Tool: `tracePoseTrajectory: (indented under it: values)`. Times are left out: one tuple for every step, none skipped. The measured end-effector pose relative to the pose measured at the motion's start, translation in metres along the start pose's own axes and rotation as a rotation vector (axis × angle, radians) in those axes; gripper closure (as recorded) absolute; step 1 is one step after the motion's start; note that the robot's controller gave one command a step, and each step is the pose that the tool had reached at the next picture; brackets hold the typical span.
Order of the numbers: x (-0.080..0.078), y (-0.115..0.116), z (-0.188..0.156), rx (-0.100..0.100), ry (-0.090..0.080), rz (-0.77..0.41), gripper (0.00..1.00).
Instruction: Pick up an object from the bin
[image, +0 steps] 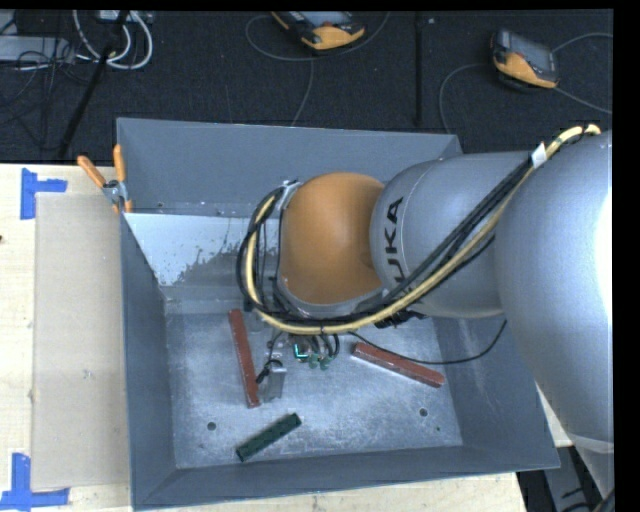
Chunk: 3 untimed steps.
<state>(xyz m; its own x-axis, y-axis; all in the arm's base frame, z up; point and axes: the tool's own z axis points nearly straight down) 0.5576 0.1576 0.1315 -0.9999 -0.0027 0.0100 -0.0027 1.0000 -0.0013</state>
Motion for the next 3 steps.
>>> tracePoseTrajectory:
  values:
    - [0.022,-0.016,0.066,0.000,-0.001,0.004,0.00]
    - [0.020,-0.016,0.062,-0.002,-0.008,0.008,1.00]
    - [-0.006,0.010,-0.052,-0.004,-0.020,-0.028,1.00]
